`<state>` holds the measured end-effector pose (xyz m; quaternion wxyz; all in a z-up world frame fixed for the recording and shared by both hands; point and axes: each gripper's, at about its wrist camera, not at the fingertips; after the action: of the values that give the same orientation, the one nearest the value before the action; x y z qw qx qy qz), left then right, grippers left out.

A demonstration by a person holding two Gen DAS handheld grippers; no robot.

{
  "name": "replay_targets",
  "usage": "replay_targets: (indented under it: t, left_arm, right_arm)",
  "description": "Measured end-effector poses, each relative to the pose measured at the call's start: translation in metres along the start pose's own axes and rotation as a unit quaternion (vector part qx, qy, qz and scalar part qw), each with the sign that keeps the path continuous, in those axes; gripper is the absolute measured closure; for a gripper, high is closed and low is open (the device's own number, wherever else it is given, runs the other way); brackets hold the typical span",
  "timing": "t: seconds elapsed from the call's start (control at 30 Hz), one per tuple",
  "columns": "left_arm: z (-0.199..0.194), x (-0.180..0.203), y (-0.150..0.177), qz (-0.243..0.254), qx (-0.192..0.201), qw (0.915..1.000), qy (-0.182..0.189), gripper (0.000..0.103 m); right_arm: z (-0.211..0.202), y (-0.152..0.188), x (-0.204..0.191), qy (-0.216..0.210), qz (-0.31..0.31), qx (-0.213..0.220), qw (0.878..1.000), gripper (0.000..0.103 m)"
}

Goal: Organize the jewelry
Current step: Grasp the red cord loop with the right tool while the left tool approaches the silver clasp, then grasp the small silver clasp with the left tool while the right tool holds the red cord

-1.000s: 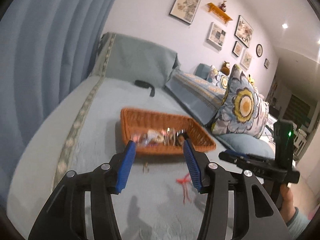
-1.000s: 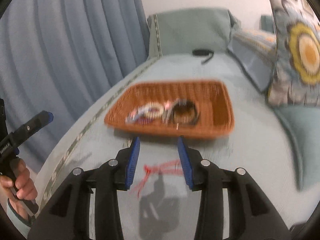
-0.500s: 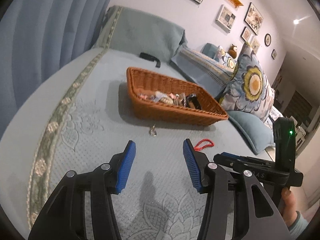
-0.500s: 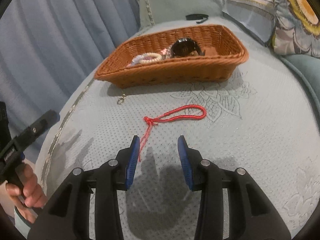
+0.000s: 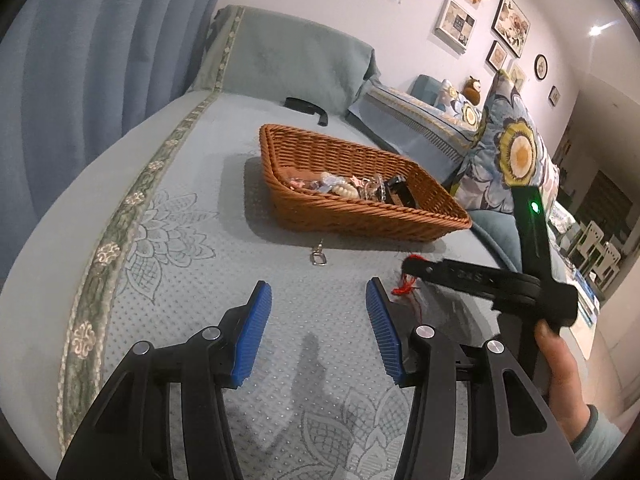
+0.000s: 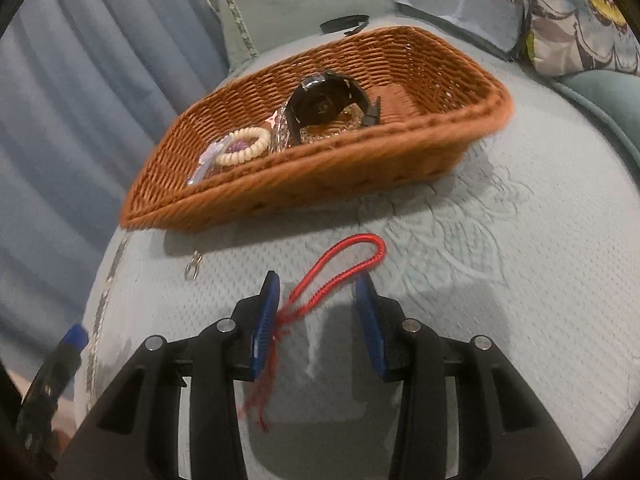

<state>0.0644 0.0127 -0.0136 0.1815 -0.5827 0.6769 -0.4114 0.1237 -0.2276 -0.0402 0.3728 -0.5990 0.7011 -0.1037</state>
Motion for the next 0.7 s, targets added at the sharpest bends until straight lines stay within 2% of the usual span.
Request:
replay_targets:
  t: [0.2, 0.23, 0.27, 0.3, 0.37, 0.4, 0.47, 0.57, 0.7]
  left_arm:
    - [0.007, 0.003, 0.002, 0.004, -0.008, 1.0000, -0.002, 0.055]
    - [0.009, 0.003, 0.002, 0.005, -0.009, 0.9999, -0.003, 0.055]
    - [0.011, 0.004, 0.002, 0.005, -0.011, 0.9999, -0.002, 0.055]
    - [0.013, 0.004, 0.002, 0.004, -0.014, 0.9999, 0.001, 0.056]
    - [0.019, 0.006, 0.001, 0.002, -0.019, 0.9998, 0.006, 0.057]
    - [0.022, 0.008, 0.000, 0.005, -0.023, 0.9997, 0.006, 0.057]
    - [0.029, 0.012, -0.003, 0.011, -0.029, 0.9995, 0.005, 0.058]
    - [0.044, 0.016, -0.011, 0.013, -0.039, 0.9992, 0.004, 0.059]
    - [0.077, 0.024, -0.022, 0.038, -0.063, 0.9970, -0.024, 0.061]
  right_arm:
    - [0.015, 0.001, -0.033, 0.083, -0.081, -0.008, 0.993, 0.066]
    - [0.015, 0.002, -0.035, 0.084, -0.087, -0.010, 0.993, 0.069]
    - [0.014, 0.003, -0.036, 0.084, -0.093, -0.012, 0.992, 0.080]
    - [0.013, 0.004, -0.036, 0.085, -0.100, -0.014, 0.991, 0.084]
    - [0.007, 0.007, -0.030, 0.076, -0.107, -0.019, 0.991, 0.095]
    - [0.003, 0.009, -0.026, 0.070, -0.110, -0.022, 0.991, 0.096]
    - [-0.007, 0.013, -0.016, 0.061, -0.112, -0.023, 0.992, 0.097]
    - [-0.017, 0.016, 0.002, 0.018, -0.109, -0.023, 0.994, 0.097]
    - [-0.018, 0.015, 0.012, -0.016, -0.098, -0.025, 0.995, 0.097]
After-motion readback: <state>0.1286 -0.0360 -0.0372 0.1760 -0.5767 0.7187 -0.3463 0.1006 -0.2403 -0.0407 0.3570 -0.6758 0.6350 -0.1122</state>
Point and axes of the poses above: each gripper's, at about its wrist camera, not at the fingertips, and z roughly the way its jaws point, x to its right, y to its underside, and after that the axes turned 7 degrees about -y, right-handed
